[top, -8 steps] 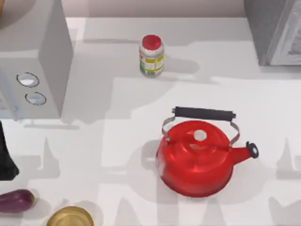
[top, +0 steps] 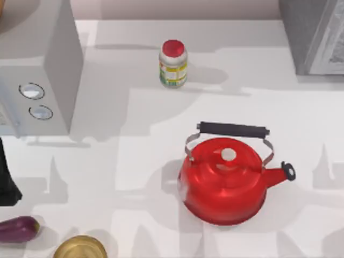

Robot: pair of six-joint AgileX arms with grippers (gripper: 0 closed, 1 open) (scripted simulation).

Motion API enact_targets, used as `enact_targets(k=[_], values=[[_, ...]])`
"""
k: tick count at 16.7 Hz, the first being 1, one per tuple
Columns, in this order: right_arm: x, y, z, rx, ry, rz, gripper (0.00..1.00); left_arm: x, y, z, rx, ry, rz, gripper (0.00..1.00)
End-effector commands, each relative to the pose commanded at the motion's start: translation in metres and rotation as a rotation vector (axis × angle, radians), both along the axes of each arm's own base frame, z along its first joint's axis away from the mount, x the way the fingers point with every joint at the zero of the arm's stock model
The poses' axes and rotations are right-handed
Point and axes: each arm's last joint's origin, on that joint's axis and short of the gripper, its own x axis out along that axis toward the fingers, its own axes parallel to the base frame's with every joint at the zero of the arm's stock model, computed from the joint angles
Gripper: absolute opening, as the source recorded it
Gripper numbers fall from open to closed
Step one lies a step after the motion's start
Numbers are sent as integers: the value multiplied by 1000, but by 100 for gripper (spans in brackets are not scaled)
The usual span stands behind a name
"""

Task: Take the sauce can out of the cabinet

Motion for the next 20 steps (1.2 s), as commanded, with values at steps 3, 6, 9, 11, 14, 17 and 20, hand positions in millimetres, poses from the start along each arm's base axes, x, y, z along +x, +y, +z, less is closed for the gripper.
enact_targets(k=[3,6,9,11,14,17,20], values=[[9,3,59,-2,8,2,100,0,0,0,0,0,0,100],[29,8,125,-4,8,6,100,0,0,0,0,0,0,100],[56,16,187,-4,0,8,100,0,0,0,0,0,0,100],[76,22,223,-4,-9,9,100,0,0,0,0,0,0,100],[105,32,262,-1,-21,9,100,0,0,0,0,0,0,100],[130,40,285,0,-24,10,100,0,0,0,0,0,0,100],[146,46,293,0,-18,10,100,0,0,0,0,0,0,100]])
